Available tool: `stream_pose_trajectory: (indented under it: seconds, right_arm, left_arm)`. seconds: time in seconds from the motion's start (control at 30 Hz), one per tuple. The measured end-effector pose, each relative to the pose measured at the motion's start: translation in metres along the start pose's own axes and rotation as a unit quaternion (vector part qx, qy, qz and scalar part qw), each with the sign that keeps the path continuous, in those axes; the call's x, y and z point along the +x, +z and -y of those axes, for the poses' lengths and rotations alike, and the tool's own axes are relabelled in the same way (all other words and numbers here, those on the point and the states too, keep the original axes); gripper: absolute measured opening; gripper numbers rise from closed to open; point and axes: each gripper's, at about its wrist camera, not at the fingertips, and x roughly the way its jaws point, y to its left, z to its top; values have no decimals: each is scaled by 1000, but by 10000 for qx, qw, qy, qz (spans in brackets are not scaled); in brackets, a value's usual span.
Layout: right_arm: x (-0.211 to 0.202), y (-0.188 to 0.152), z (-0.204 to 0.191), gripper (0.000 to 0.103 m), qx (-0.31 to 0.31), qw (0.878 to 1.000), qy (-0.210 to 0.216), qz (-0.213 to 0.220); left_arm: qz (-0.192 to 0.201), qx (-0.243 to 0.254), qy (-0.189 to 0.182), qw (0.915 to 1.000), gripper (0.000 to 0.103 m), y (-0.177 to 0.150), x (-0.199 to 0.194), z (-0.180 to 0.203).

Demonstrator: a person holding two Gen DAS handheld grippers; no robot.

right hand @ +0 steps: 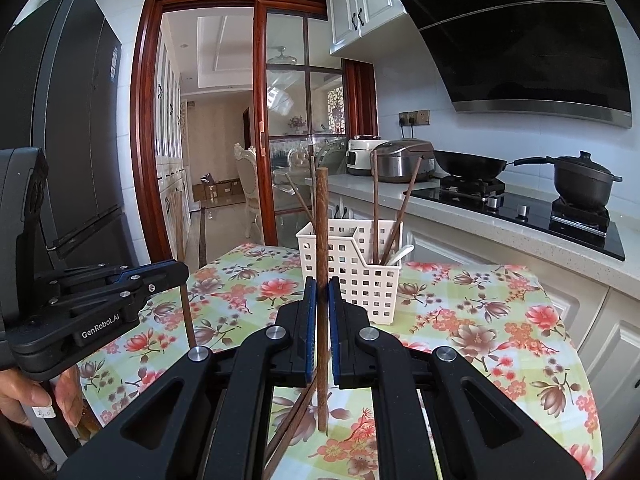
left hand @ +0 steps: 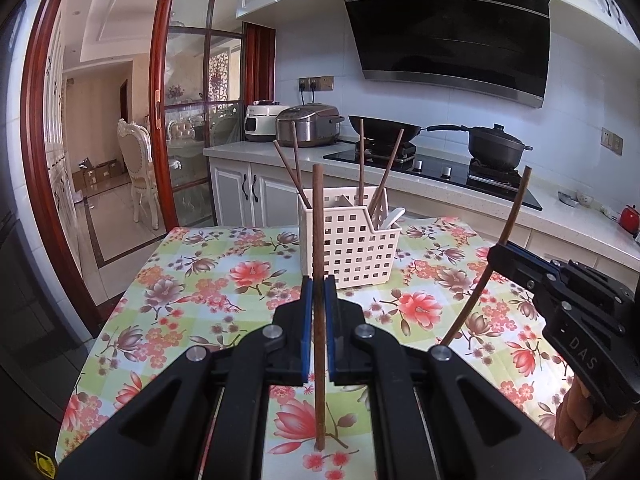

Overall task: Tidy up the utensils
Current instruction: 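Lift both held chopsticks upright and carry them over the white basket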

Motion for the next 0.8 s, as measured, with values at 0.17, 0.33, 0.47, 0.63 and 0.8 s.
stream_pose_trajectory:
  seconds: [0.17,0.33,0.47,0.63,0.8]
  right_arm:
    - [-2,0,-1,6,-3,10000,-4,11]
    - [-3,0,0,6,-12,10000,-9,23]
    - [-5,0,0,6,0,10000,-17,31]
    - [-7,1,0,6,2,10000,-24,42]
    - [-7,1,0,6,-10,10000,-20,39]
  left_arm:
    - [46,8,6,10000,6,1,-2,1]
    - [130,1,11,9999,6,3,-5,0]
    - [185,-7,8,9998,6,3,-8,1]
    - [247,-16,8,9997,6,5,-10,-1]
    - [302,14,-20,9995,6,8,-12,0]
